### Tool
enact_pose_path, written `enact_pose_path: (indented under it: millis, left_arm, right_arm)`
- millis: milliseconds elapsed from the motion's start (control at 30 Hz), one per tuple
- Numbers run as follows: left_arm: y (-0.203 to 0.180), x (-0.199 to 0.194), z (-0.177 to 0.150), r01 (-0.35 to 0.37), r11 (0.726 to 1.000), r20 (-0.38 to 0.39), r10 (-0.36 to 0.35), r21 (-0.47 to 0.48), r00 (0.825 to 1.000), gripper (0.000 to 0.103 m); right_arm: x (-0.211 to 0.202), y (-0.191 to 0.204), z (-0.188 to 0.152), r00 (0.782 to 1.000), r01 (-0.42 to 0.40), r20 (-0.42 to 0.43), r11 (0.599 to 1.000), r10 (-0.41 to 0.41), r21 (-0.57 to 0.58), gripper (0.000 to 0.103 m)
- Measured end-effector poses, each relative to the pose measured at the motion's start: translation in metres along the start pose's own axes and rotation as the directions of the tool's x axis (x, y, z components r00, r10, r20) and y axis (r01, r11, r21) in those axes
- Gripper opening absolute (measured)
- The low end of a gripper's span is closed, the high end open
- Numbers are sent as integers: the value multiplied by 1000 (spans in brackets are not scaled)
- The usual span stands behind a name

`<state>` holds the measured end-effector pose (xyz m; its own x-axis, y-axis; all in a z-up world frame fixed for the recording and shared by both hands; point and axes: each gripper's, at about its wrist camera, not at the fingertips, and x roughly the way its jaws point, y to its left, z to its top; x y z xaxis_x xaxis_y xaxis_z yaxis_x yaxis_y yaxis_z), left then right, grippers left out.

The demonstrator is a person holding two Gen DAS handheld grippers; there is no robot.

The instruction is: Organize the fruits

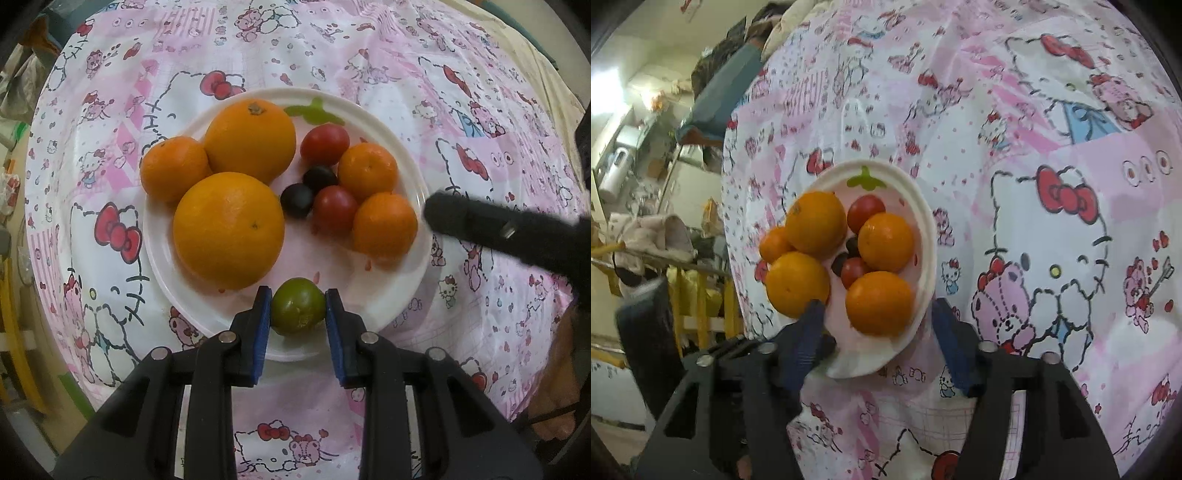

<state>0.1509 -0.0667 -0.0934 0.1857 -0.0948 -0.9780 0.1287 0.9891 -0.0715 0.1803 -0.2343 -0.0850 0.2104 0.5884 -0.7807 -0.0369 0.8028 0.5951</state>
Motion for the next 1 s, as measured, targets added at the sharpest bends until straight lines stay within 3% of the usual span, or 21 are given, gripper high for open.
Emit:
enact_pose_path:
  millis: [133,233,367,500,700,767,867,1000]
  left_arm:
    - [-2,2,1,2,1000,-10,-2,-3,1000,29]
    - [-2,1,2,5,1000,1,-5,-15,1000,53]
    - [-1,-2,2,15,1000,9,-15,-24,1000,70]
    - [2,-10,1,22,999,32,-21,-38,999,73]
    - [8,-40,-13,-21,998,146,28,-51,989,73]
    - [12,-54,-18,-48,997,197,60,-67,979,73]
    - [22,-73,-23,-62,994,261,82,-86,962,73]
    - [34,-97,-30,-57,991,331,95,-123,939,75]
  right_arm:
    - [-9,4,3,1000,-12,23,1000,12,-5,65]
    - [-13,4,4,999,-23,31,1000,23,1,65]
    - [-15,2,4,999,-26,31,1000,26,8,65]
    - [-16,0,4,999,-31,29,999,31,16,65]
    - [-24,6,2,998,-27,51,1000,27,-7,66]
    - [-31,10,0,997,-28,68,999,30,-22,71]
    - [-49,17,-6,992,-22,119,999,28,-49,90]
    - [-78,29,-19,981,13,194,995,6,-97,98]
